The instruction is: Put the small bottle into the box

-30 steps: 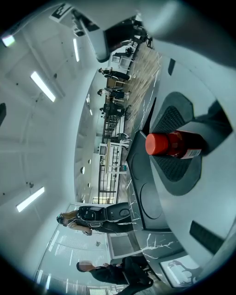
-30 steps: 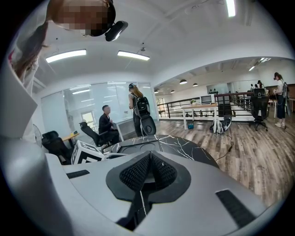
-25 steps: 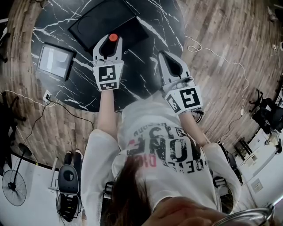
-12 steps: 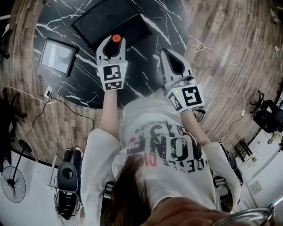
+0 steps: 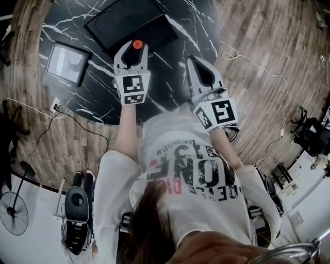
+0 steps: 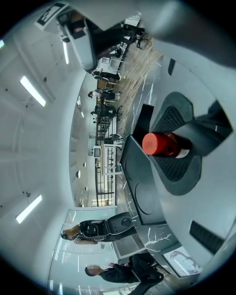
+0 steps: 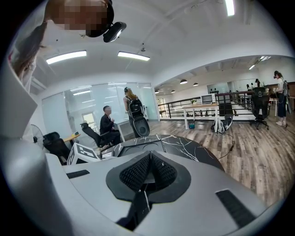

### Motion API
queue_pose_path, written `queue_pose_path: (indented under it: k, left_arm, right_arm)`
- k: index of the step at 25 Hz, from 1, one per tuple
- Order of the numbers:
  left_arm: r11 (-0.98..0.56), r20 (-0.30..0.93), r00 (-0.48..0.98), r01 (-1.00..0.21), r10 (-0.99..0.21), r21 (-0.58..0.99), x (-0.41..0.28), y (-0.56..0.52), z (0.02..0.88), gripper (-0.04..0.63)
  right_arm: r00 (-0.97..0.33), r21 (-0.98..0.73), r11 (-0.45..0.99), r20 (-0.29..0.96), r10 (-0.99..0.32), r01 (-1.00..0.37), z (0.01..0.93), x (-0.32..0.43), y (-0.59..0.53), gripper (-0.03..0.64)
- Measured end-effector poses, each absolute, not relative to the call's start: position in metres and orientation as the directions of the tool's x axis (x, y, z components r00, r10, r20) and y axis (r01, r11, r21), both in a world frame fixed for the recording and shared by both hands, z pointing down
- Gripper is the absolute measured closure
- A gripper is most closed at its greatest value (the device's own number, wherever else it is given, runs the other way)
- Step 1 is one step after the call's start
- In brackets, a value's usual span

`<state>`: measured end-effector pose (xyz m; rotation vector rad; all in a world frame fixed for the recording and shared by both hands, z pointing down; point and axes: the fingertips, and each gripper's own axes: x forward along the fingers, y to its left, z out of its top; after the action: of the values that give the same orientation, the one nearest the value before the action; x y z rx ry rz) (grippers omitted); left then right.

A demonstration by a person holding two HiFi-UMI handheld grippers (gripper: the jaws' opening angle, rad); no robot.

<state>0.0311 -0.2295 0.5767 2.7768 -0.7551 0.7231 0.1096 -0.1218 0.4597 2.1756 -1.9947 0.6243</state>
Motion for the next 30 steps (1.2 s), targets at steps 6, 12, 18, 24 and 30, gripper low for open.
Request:
queue_pose_path:
  k: [6,12,18,24,30]
  left_arm:
    - [-0.855,0.495,0.752,-0.517,-0.436,0.033,0.0307,-0.2299,0.5754,0.454]
    - [-0.857,0.496,0.752,-0.514,-0.434,0.031,0.0309,-0.2291,0.5760,0.454]
    - [-0.856,0.498,0.751,-0.516,-0.433,0.033,0.0310,-0.2301,0.5765,0.454]
    - [-0.857,0.499,0.751,-0.514,-0.432,0.033,0.0310,-0.2299,0.5761,0.454]
    - [-0.859,0.497,0.753,-0.511,-0.431,0.030,0.0318,-0.2294,0.5762,0.454]
  right_arm:
    - [0.050,-0.180,-0.127,0.381,-0.923,-0.975,0.4586,0.1105,-0.1206,0.615]
    - [0.052,-0.183,-0.131,0.384,-0.922,-0.974,0.4605,0.1099,-0.1190,0.615]
    - [0.057,-0.181,-0.137,0.386,-0.921,-0.974,0.4613,0.1112,-0.1188,0.615]
    - [0.056,-0.182,-0.136,0.388,-0.920,-0.974,0.4610,0.1099,-0.1195,0.615]
    - [0.053,-0.183,-0.133,0.383,-0.922,-0.974,0.4604,0.1102,-0.1203,0.615]
